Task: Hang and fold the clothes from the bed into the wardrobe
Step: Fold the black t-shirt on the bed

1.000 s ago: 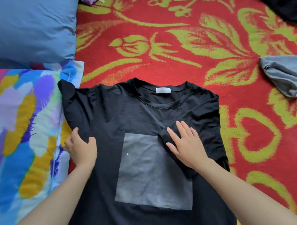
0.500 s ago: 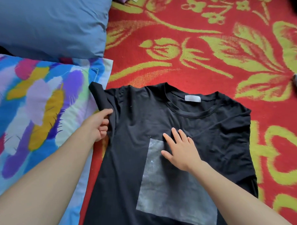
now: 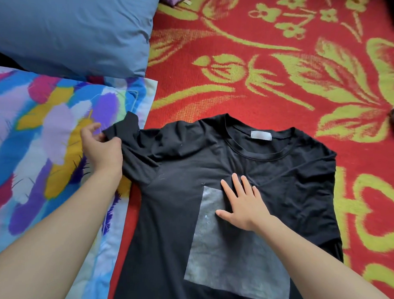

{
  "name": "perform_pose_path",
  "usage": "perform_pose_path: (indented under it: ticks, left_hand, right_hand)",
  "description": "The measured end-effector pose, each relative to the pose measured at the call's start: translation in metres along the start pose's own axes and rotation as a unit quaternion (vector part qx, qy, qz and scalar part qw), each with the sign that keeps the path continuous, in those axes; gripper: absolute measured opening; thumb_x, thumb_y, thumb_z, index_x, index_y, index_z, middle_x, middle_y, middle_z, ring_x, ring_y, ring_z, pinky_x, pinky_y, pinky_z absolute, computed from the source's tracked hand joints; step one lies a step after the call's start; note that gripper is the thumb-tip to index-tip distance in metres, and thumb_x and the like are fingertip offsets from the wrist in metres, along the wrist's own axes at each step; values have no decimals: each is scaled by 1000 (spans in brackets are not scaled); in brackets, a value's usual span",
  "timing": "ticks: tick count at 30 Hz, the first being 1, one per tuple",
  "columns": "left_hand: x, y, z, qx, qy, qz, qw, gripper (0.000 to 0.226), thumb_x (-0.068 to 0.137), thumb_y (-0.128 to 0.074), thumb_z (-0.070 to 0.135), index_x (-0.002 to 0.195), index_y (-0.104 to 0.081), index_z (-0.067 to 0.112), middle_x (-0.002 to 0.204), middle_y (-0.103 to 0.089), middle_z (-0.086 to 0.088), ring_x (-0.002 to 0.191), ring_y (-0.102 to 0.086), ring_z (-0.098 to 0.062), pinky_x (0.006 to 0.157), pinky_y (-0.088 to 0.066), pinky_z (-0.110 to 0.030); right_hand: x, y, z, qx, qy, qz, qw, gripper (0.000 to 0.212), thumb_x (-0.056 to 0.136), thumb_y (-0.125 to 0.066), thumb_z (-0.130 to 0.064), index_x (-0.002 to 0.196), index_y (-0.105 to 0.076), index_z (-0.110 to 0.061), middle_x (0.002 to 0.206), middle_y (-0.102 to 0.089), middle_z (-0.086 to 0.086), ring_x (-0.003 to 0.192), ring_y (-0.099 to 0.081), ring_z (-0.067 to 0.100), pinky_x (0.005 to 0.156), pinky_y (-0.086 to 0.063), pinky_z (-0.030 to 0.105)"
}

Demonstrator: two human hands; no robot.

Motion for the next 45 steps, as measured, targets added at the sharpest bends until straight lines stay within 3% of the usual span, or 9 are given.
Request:
perform_pose_path:
  ticks: [3, 5, 9, 15, 21, 26, 34, 39, 45]
  left_hand:
    - [-41, -6, 59, 112, -315, -11, 942, 40, 77, -48, -11, 114, -54, 2, 99, -52, -9, 91, -46, -18, 80, -37, -11]
    - [-103, -43, 66, 165, -546, -155, 806, 42, 79, -47, -7, 118, -52, 7, 108, -51, -11, 94, -47, -25, 87, -40, -28]
    - [-181, -72, 12, 229, -660, -347, 625, 56, 77, -59, 3, 129, -44, 17, 124, -43, -9, 92, -53, -22, 78, -51, -33]
    - [-147, -56, -43, 439, -551, -243, 667, 95, 46, -90, 38, 126, -44, 17, 119, -55, -19, 98, -50, -29, 66, -50, -37]
    - [-130, -34, -59, 397, -523, -208, 725, 79, 46, -83, -6, 113, -48, 13, 108, -44, -15, 85, -41, -30, 53, -50, -37]
    - [-113, -22, -64, 395, -472, -208, 760, 44, 66, -74, 1, 97, -46, 14, 75, -54, -11, 56, -56, -30, 36, -40, -30]
    - [-93, -10, -62, 364, -377, -204, 826, 11, 81, -43, 14, 91, -47, 12, 72, -61, -14, 46, -55, -33, 38, -38, -31]
    - [-130, -13, -62, 370, -572, -253, 686, 16, 78, -42, 12, 93, -45, 14, 59, -49, -5, 43, -49, -22, 36, -38, -28]
    - [-120, -26, -51, 334, -534, -301, 716, 32, 79, -47, 31, 101, -67, 18, 70, -51, -5, 64, -48, -22, 52, -40, -31]
  right_hand:
    - [-1, -1, -1, 3, -3, -8, 1000, 82, 91, -33, -62, 149, 13, -26, 155, 24, 7, 142, 22, 28, 116, 3, 45]
    - [-2, -1, -1, 0, -6, -11, 1000, 82, 91, -32, -62, 149, 14, -25, 155, 24, 7, 142, 22, 28, 116, 3, 45]
    - [-2, -2, -1, -8, -7, -19, 1000, 82, 91, -30, -63, 148, 16, -25, 154, 26, 7, 142, 24, 28, 116, 4, 45]
    - [-3, 0, -1, -4, -3, -24, 1000, 80, 92, -31, -62, 149, 12, -25, 155, 22, 7, 143, 20, 29, 116, 1, 45]
    - [6, 66, -16, 47, -65, 154, 985, 42, 97, -36, -42, 121, -49, -10, 126, -48, 10, 116, -43, 29, 89, -37, 35]
    - [27, 52, -23, 491, -204, 144, 834, 46, 93, -51, -36, 122, -43, -1, 124, -53, 14, 114, -51, 31, 83, -38, 32]
    - [31, 45, -13, 650, -194, 218, 702, 45, 78, -62, -8, 58, -23, -20, 57, -21, -2, 57, -18, 15, 52, -16, 30]
    - [-13, 5, 5, 639, -255, 213, 693, 40, 82, -53, -8, 65, -19, -19, 58, -23, -2, 55, -32, 20, 53, -23, 28]
    - [-8, 15, 32, 480, -282, 166, 814, 20, 81, -58, -27, 86, -41, -19, 87, -61, 8, 84, -62, 30, 70, -41, 33]
Point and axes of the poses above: each hand's wrist, its own x-axis towards the middle knuckle, its own y-axis out of the back of the hand, z = x × y, the point moved 9 cm from there along x, towards the middle knuckle
